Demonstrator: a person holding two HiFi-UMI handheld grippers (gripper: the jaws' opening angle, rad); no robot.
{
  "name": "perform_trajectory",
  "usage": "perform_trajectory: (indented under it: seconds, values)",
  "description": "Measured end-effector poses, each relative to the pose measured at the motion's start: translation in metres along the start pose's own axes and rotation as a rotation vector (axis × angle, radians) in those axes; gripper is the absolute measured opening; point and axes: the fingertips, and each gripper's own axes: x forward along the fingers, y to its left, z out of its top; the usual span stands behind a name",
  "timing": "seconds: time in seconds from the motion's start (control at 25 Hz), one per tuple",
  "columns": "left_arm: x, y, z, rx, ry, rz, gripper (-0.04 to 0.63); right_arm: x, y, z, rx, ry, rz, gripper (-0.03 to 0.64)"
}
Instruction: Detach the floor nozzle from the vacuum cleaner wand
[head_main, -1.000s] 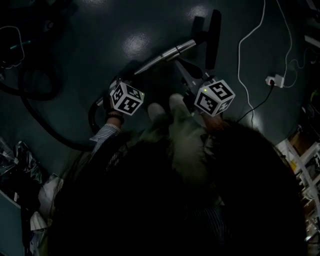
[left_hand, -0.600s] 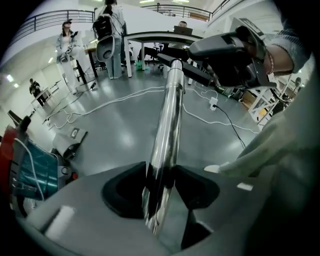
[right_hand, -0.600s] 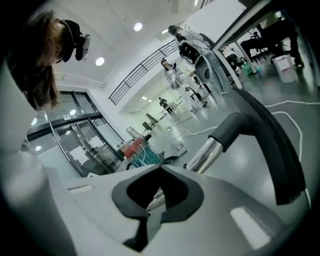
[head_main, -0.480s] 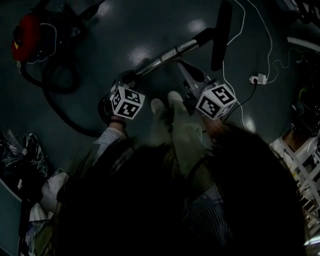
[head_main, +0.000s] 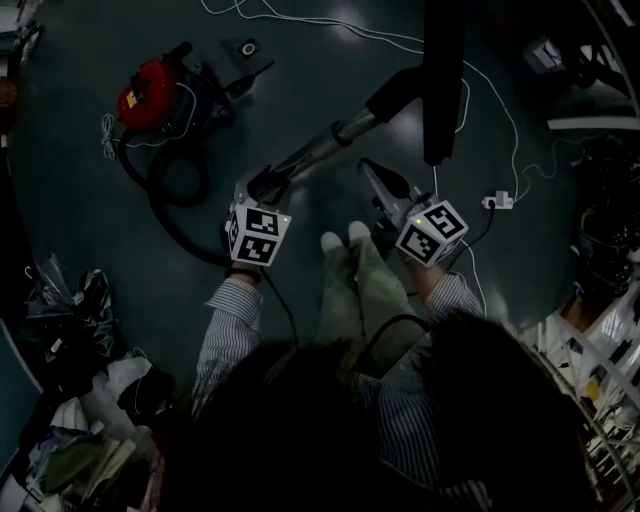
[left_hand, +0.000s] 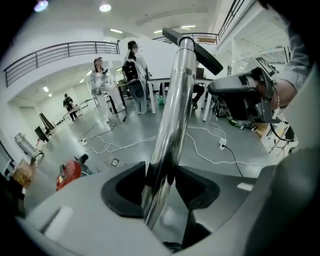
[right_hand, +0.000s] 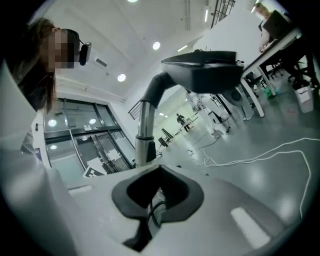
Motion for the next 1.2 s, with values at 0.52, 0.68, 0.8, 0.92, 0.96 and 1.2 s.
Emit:
perform_trajectory:
  seconds: [0.52, 0.68, 0.8, 0.92, 0.96, 1.2]
  values:
    - [-0.225, 0.05, 0.08, -0.152, -0.266, 0.251, 0.193, -0.03, 0.159, 0.116, -0.152, -0.102, 0.286, 0.003]
    - [-0.272, 0.059, 0.095, -0.2, -0.374, 0.293, 0.193, -0.03, 0.203, 0.157, -0.151, -0.17, 0.456, 0.025]
    - [-0.298, 0.065, 0.102, -0.225, -0.446, 0.312, 0.195, -0.026, 0.238, 0.192, -0.147, -0.208, 0.617, 0.062]
    - [-0.316, 0.065, 0.105, -0.241, -0.5, 0.325, 0.195, -0.02, 0.271, 0.227, -0.119, -0.233, 0.788, 0.109]
    - [-0.321, 0.064, 0.105, -0.243, -0.515, 0.326, 0.195, -0.016, 0.281, 0.235, -0.113, -0.234, 0.834, 0.131]
    - [-0.341, 0.059, 0.107, -0.262, -0.618, 0.323, 0.196, -0.015, 0.352, 0.26, -0.029, -0.221, 1.133, 0.203]
